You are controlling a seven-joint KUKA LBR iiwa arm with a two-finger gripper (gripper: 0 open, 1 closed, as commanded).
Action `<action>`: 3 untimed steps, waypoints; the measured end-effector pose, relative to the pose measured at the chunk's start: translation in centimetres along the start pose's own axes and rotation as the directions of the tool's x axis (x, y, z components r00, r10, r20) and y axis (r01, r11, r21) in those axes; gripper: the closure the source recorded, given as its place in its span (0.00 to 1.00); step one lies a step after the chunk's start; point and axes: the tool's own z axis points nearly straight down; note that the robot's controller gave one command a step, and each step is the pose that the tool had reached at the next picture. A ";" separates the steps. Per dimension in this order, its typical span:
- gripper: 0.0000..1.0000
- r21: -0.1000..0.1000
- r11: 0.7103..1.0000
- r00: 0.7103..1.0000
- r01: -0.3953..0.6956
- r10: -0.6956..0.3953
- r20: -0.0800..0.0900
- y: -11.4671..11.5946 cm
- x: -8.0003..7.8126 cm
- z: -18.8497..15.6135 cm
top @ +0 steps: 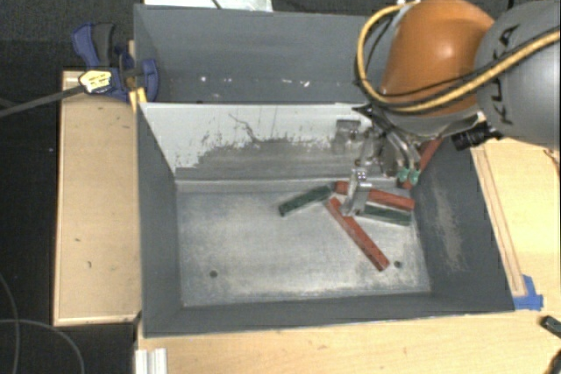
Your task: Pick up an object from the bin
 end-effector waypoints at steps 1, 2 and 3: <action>0.00 0.000 0.989 0.989 0.150 -0.150 -0.008 2.3 0.2 12.9; 0.00 0.002 0.993 0.993 0.121 -0.121 0.001 -0.6 -1.4 14.6; 1.00 0.000 0.993 0.993 0.122 -0.122 0.003 -0.3 -1.4 14.5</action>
Offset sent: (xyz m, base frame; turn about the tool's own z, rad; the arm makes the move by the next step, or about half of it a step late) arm 0.0010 0.0230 -0.1247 -0.1510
